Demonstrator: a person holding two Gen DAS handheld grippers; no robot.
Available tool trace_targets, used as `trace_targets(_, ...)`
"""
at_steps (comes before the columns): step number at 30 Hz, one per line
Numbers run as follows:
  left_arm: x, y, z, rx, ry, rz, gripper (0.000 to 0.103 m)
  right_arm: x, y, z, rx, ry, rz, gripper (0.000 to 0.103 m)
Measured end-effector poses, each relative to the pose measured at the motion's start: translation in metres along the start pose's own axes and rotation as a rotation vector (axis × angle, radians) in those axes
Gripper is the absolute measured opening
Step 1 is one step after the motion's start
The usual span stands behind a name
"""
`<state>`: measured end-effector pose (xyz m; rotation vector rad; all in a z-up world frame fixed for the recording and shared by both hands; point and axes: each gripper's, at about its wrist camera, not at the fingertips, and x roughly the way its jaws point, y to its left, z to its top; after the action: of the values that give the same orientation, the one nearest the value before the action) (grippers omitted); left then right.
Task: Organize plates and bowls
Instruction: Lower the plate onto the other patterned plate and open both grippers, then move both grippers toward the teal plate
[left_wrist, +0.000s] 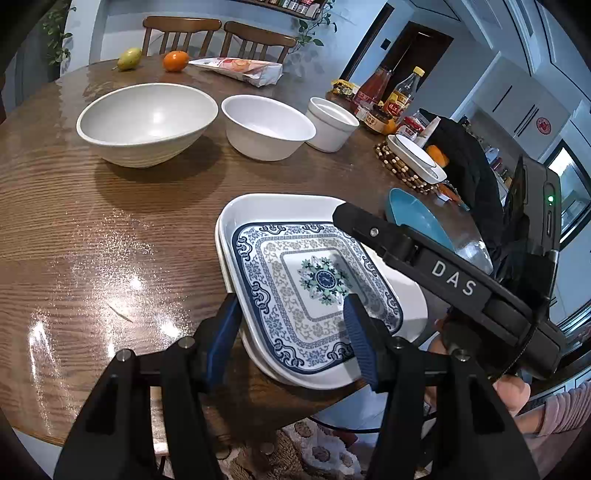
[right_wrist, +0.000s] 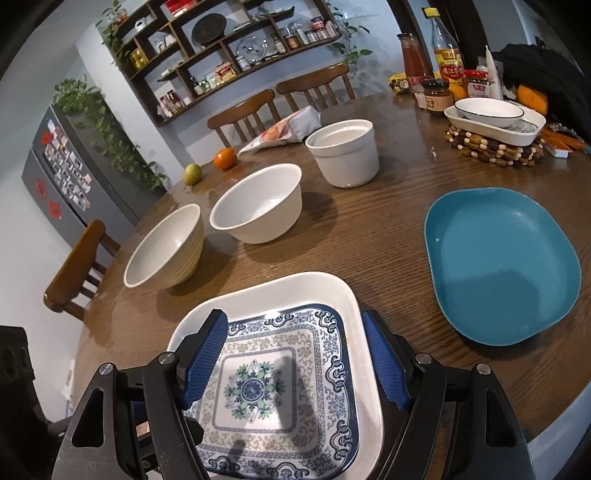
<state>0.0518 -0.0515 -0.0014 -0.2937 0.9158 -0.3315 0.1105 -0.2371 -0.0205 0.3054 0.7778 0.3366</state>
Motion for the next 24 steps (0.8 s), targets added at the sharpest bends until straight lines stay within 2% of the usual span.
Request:
trace_targets(5,-0.003,0.005,0.000,-0.021,0.021,-0.052,0.065,0.000,0.001,0.001,0.001,0.002,0.011,0.077)
trace_targets(9,-0.010,0.004,0.000,-0.020,0.004,-0.068,0.072,0.000,0.000,0.001,-0.004,0.003,0.001,0.077)
trace_targets(15,-0.018,0.000,-0.001,0.002,-0.027,-0.061,0.073,-0.001,-0.003,0.002,-0.006,0.001,-0.001,0.077)
trace_targets(21,-0.022,0.003,-0.001,-0.001,-0.052,-0.010,0.075,-0.007,0.002,0.002,-0.030,-0.008,-0.019,0.077)
trace_targets(24,-0.024,0.007,-0.001,-0.009,-0.060,-0.012,0.075,-0.014,0.004,0.004,-0.038,-0.029,-0.024,0.077)
